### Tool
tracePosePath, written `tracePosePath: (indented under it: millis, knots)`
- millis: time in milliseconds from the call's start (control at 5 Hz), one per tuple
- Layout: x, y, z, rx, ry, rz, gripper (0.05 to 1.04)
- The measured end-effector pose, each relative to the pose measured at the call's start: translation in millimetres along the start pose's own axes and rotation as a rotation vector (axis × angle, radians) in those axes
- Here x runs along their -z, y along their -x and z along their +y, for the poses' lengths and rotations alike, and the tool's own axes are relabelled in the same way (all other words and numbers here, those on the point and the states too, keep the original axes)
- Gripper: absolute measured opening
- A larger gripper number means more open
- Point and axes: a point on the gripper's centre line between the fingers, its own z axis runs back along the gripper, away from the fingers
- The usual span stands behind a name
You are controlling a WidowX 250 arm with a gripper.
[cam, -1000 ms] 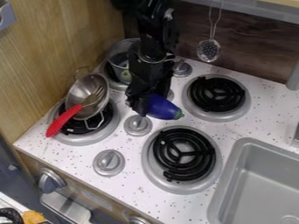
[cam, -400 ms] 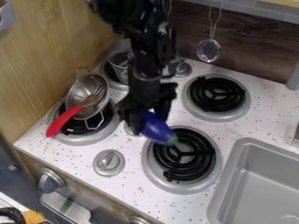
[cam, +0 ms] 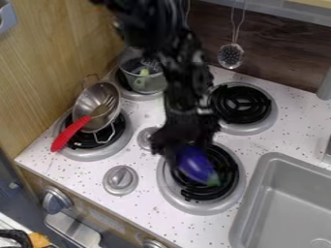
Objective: Place egg plant on right bottom burner
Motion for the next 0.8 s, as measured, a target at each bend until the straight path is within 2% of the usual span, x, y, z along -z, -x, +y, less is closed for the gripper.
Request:
tracePosePath:
  millis: [200, 400, 600, 800]
  knots:
    - [9.3, 7.2, -9.9, 0.094, 0.063, 0.038, 0.770]
    - [16.4, 0.7, -11.3, 0.116, 0.102, 0.039, 0.770]
    - [15.7, -2.0, -11.5, 0.148, 0.093, 0.031, 0.770]
    - [16.0, -6.5, -13.6, 0.146, 0.104, 0.002, 0.815]
